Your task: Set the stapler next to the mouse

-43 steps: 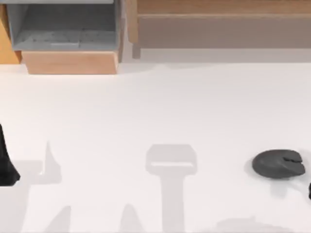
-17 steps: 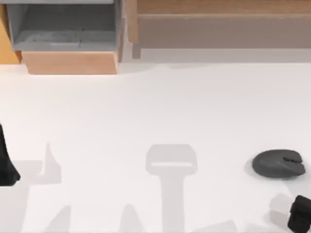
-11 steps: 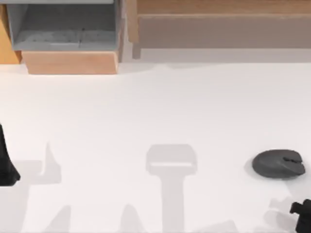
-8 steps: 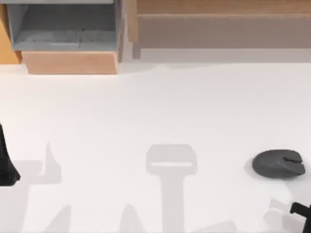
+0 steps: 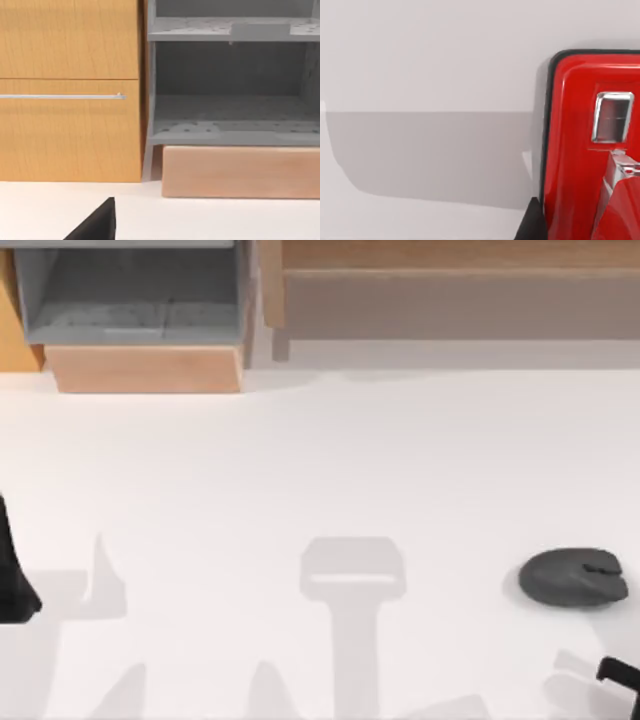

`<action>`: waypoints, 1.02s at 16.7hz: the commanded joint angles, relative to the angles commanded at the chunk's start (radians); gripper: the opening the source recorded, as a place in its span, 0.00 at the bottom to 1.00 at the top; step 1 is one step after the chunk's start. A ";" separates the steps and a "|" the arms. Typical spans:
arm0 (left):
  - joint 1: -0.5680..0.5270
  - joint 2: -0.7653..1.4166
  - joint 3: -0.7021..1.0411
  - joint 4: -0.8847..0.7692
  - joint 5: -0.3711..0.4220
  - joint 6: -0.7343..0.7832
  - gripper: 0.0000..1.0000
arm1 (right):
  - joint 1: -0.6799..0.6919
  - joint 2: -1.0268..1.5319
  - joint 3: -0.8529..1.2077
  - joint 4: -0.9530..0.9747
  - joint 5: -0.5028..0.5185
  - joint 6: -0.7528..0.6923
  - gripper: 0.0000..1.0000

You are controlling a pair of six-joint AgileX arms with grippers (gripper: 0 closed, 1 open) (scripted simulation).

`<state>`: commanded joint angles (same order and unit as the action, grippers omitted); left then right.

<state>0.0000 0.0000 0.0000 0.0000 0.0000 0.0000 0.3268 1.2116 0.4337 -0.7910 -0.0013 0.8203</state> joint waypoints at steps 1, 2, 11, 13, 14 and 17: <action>0.000 0.000 0.000 0.000 0.000 0.000 1.00 | 0.000 0.000 0.000 0.000 0.000 0.000 0.00; 0.000 0.000 0.000 0.000 0.000 0.000 1.00 | 0.000 0.000 0.000 0.000 0.000 0.000 0.00; 0.000 0.000 0.000 0.000 0.000 0.000 1.00 | -0.001 -0.052 0.065 -0.134 0.001 0.000 0.00; 0.000 0.000 0.000 0.000 0.000 0.000 1.00 | -0.002 -0.076 0.089 -0.165 0.001 -0.002 0.00; 0.000 0.000 0.000 0.000 0.000 0.000 1.00 | -0.002 -0.077 0.091 -0.166 0.001 -0.002 0.00; 0.000 0.000 0.000 0.000 0.000 0.000 1.00 | -0.002 -0.073 0.088 -0.163 0.000 -0.001 0.00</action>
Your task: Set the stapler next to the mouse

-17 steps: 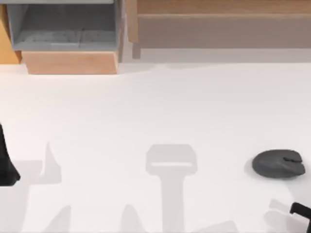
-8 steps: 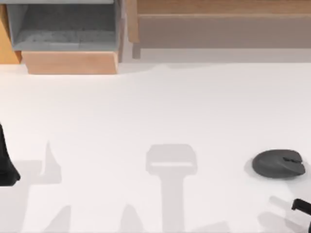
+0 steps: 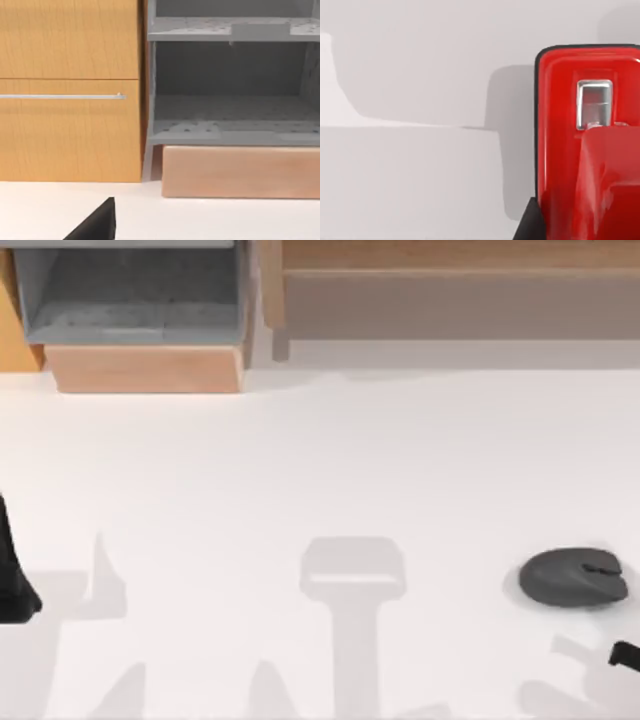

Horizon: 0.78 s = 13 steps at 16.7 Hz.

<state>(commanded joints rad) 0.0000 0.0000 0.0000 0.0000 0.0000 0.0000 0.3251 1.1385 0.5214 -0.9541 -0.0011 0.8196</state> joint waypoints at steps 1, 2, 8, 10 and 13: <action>0.000 0.000 0.000 0.000 0.000 0.000 1.00 | 0.000 0.001 0.010 0.001 0.000 -0.003 0.00; 0.000 0.000 0.000 0.000 0.000 0.000 1.00 | -0.002 0.010 0.030 0.002 0.001 -0.010 0.00; 0.000 0.000 0.000 0.000 0.000 0.000 1.00 | -0.026 0.200 0.243 0.013 -0.007 -0.108 0.00; 0.000 0.000 0.000 0.000 0.000 0.000 1.00 | -0.038 0.294 0.333 0.020 -0.011 -0.157 0.00; 0.000 0.000 0.000 0.000 0.000 0.000 1.00 | -0.060 0.446 0.482 0.034 -0.019 -0.243 0.00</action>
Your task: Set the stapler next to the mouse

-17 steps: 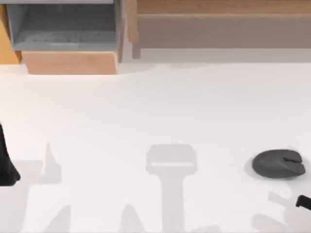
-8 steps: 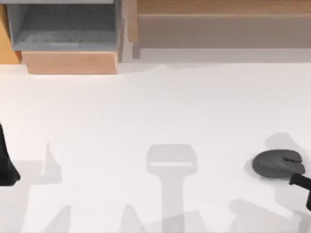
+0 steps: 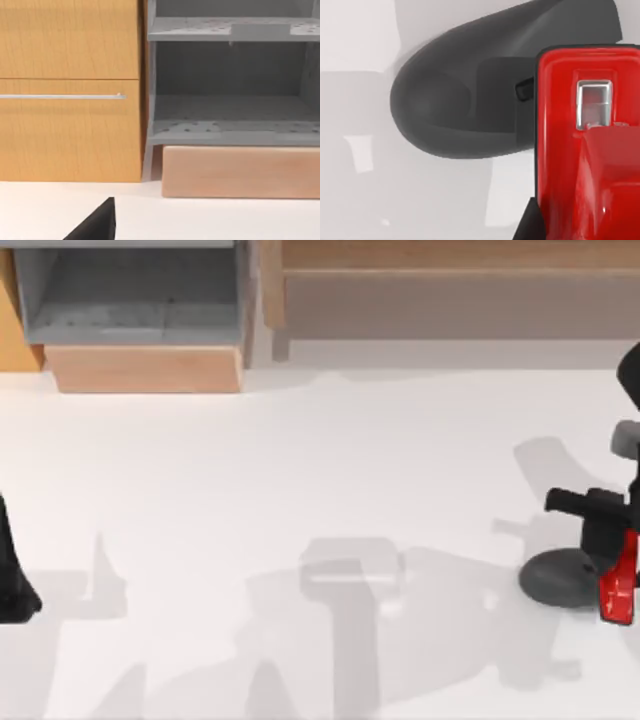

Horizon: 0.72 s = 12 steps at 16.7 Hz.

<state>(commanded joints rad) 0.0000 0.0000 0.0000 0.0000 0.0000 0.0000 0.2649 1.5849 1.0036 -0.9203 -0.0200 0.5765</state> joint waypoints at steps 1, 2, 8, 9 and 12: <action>0.000 0.000 0.000 0.000 0.000 0.000 1.00 | -0.008 0.051 0.051 0.006 -0.003 -0.031 0.00; 0.000 0.000 0.000 0.000 0.000 0.000 1.00 | -0.016 0.102 0.103 0.012 -0.006 -0.062 0.00; 0.000 0.000 0.000 0.000 0.000 0.000 1.00 | -0.064 0.365 0.392 0.059 -0.021 -0.241 0.00; 0.000 0.000 0.000 0.000 0.000 0.000 1.00 | -0.070 0.399 0.432 0.067 -0.023 -0.266 0.00; 0.000 0.000 0.000 0.000 0.000 0.000 1.00 | -0.086 0.474 0.525 0.086 -0.028 -0.325 0.00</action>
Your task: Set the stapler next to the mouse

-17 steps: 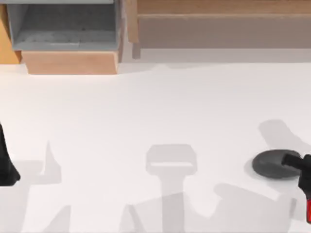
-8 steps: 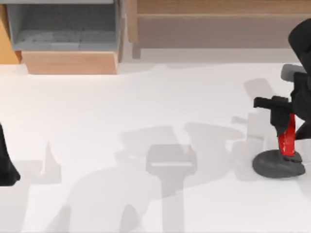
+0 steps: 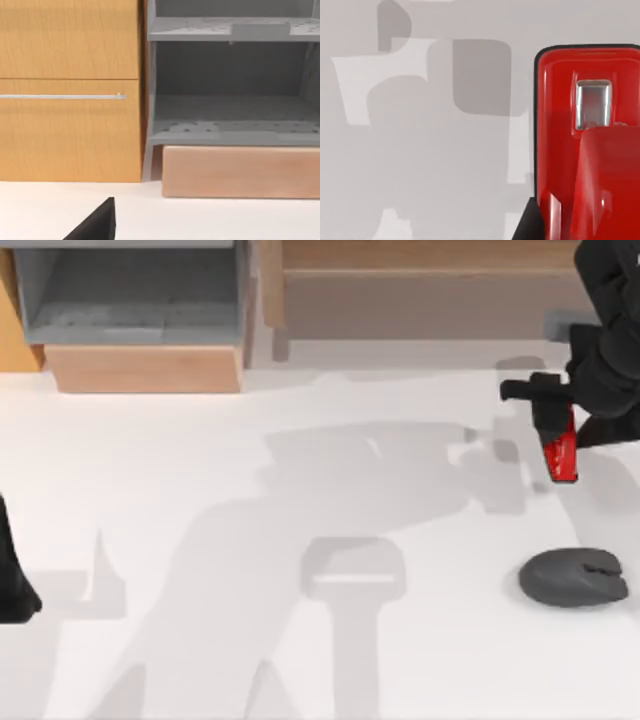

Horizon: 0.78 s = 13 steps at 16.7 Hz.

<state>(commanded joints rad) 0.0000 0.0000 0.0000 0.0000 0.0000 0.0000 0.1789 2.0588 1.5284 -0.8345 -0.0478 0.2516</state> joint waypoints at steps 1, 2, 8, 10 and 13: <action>0.000 0.000 0.000 0.000 0.000 0.000 1.00 | -0.003 0.015 0.020 0.004 -0.001 -0.012 0.00; 0.000 0.000 0.000 0.000 0.000 0.000 1.00 | -0.005 0.025 0.032 0.007 -0.002 -0.021 0.00; 0.000 0.000 0.000 0.000 0.000 0.000 1.00 | -0.001 0.024 0.035 0.007 -0.002 -0.022 0.00; 0.000 0.000 0.000 0.000 0.000 0.000 1.00 | 0.000 0.019 0.036 0.007 -0.002 -0.023 0.00; 0.000 0.000 0.000 0.000 0.000 0.000 1.00 | 0.000 0.006 0.037 0.005 -0.001 -0.024 0.00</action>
<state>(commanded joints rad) 0.0000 0.0000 0.0000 0.0000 0.0000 0.0000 0.1785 2.0650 1.5656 -0.8299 -0.0490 0.2276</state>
